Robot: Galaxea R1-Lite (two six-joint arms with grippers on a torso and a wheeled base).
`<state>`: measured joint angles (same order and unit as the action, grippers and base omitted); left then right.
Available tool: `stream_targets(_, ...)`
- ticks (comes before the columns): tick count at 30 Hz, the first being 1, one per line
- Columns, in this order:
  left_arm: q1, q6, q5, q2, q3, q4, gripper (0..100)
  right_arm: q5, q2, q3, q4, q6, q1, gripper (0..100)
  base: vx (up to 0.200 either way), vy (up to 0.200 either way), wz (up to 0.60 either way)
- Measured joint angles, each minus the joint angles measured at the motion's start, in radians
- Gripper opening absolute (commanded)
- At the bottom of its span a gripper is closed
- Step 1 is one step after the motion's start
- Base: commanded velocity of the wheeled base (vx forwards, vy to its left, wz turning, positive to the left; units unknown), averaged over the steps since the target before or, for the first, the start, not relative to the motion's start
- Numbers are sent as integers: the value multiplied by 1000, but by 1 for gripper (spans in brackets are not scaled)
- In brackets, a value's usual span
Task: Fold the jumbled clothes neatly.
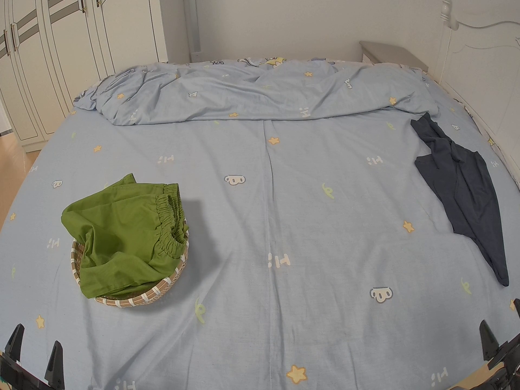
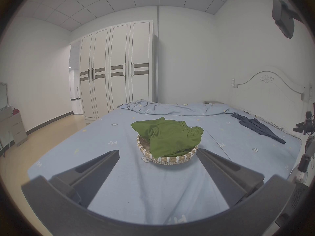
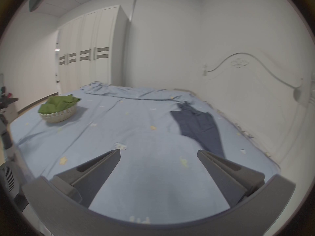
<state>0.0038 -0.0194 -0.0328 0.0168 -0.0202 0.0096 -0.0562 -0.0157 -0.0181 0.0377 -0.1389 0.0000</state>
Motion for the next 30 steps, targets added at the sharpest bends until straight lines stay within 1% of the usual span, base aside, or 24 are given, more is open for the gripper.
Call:
stream_targets(4,-1,1,5,-3,2,-7,100,136,0,0,-43,-10,0,100,0,0,0)
stream_targets(6,-2,4,7,-4,2,-8,100,162,0,-1,-57,-11,0,100,0,0,0)
stream_targets(8,-3,4,8,-4,3,-9,100,163,0,-6,-63,11,0,100,0,0,0)
stream_targets(11,-3,6,9,-4,3,-10,100,144,0,-9,-62,105,-1,100,0,0,0)
stream_targets(13,-3,6,9,-4,3,-10,100,95,0,-9,-48,164,-1,100,0,0,0)
stream_targets(14,-3,7,10,-4,3,-10,100,57,0,-9,-40,179,-1,100,0,0,0)
stream_targets(17,-3,7,10,-4,3,-10,100,-36,0,-2,-24,174,-1,100,0,0,0)
stream_targets(19,-3,7,10,-4,3,-11,100,-64,0,-1,-14,141,-1,100,0,0,0)
stream_targets(20,-3,7,10,-4,3,-11,100,-64,0,-1,-14,131,-1,100,0,0,0)
stream_targets(22,-3,7,10,-4,3,-11,100,-41,0,0,-20,129,-1,100,0,0,0)
stream_targets(25,-3,8,10,-4,3,-11,100,48,0,0,-39,127,1,100,0,0,0)
stream_targets(27,-3,9,10,-4,3,-11,100,83,0,0,-46,121,2,100,0,0,0)
stream_targets(30,-3,9,10,-4,3,-11,100,88,0,0,-50,114,1,100,0,0,0)
